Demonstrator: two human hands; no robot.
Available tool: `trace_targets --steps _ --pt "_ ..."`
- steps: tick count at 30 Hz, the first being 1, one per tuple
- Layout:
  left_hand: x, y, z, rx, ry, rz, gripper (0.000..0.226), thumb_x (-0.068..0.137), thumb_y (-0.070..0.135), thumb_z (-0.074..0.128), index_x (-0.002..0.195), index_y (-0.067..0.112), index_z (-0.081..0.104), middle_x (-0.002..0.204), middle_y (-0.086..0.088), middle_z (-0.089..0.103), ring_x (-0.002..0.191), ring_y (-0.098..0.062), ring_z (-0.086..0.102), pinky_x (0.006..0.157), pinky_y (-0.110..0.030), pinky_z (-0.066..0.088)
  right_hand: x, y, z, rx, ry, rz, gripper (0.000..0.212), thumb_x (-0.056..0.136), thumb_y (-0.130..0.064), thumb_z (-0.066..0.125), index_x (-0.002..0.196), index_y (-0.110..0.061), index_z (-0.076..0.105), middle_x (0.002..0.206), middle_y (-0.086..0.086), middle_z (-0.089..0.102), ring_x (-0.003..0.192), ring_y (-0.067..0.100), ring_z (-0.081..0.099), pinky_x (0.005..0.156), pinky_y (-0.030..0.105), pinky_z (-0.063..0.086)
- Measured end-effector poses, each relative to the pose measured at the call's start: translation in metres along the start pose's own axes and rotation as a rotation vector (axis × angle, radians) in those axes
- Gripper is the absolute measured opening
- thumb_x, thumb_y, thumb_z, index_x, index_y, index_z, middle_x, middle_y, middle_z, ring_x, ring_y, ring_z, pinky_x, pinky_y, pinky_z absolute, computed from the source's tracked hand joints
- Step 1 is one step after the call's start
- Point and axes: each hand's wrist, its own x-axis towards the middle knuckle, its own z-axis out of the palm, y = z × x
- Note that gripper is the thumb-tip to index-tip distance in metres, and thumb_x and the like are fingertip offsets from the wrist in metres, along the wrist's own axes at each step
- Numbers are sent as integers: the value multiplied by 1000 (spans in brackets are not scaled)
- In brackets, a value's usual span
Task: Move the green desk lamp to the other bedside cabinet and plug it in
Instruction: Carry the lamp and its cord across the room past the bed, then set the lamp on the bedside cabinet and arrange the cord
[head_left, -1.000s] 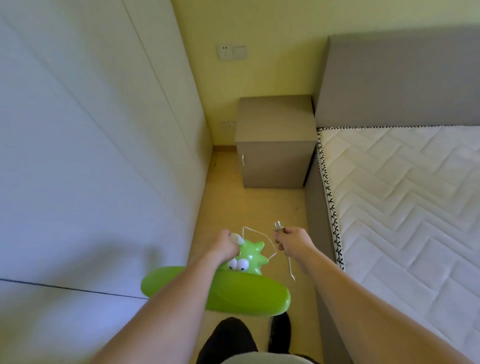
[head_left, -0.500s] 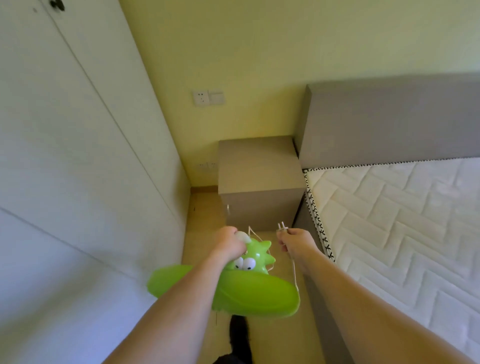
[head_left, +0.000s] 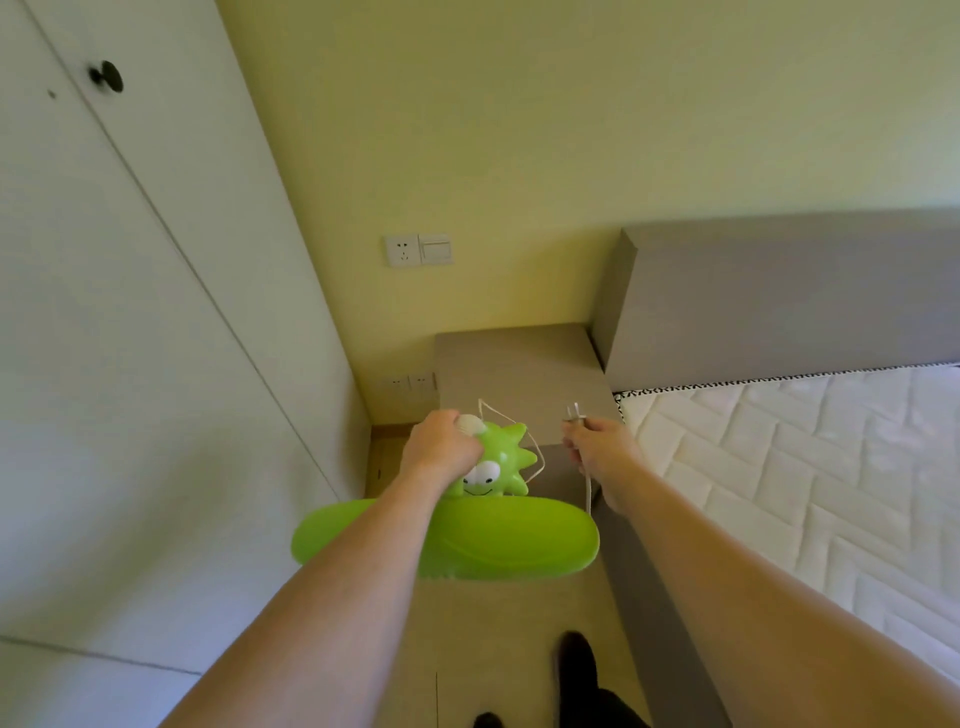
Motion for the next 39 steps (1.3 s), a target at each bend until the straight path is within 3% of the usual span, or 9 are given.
trace_targets --steps 4,10,15,20,25,29,31,34,39 --pt "21 4 -11 -38 37 21 10 67 11 60 74 18 58 65 6 58 65 -20 56 47 -25 34 20 -22 10 33 14 -33 20 88 -23 57 70 -17 64 66 1 56 57 14 48 60 30 41" --pt "65 23 -20 -43 43 35 18 69 10 61 85 18 61 78 2 61 77 -25 59 61 -27 42 68 -68 5 67 39 -116 17 88 -22 54 75 -14 62 66 2 52 58 15 44 56 28 35" --pt "128 56 -18 -44 61 63 23 71 10 62 91 20 65 94 -2 64 88 -26 60 75 -31 48 131 -112 -6 79 101 -188 18 86 -27 55 75 -13 58 71 10 42 68 21 37 63 34 31" --pt "205 103 -6 -55 63 40 20 70 10 62 89 15 65 74 2 60 75 -26 58 61 -28 41 206 -150 -11 76 96 -234 27 87 -32 54 67 -15 49 60 2 40 56 17 33 53 29 29" --pt "281 156 15 -10 87 10 46 71 11 62 117 12 63 113 -7 67 102 -28 61 81 -28 47 297 -196 -44 97 127 -232 27 87 -33 55 64 -17 52 60 1 42 60 19 37 59 32 33" --pt "326 184 25 55 53 -23 45 69 19 64 114 19 63 113 -4 67 102 -28 62 92 -35 50 355 -217 -61 74 131 -212 30 86 -32 55 58 -20 50 56 -1 42 57 18 38 58 32 33" --pt "342 194 30 79 19 -40 42 67 22 64 109 20 64 109 -4 68 99 -27 62 87 -35 50 379 -221 -66 58 120 -197 29 86 -32 55 60 -20 50 55 -3 42 54 16 37 55 30 32" --pt "363 202 41 68 -25 -61 31 65 19 64 97 17 66 99 -8 70 84 -26 60 67 -28 46 408 -219 -69 -20 119 -196 29 87 -33 53 61 -19 50 52 -6 39 49 13 33 50 26 29" --pt "395 199 62 129 -100 -121 34 65 15 66 99 13 68 101 -11 69 92 -30 64 76 -32 54 442 -196 -58 -147 86 -211 28 87 -31 54 68 -10 52 57 -3 41 53 15 35 52 29 29"
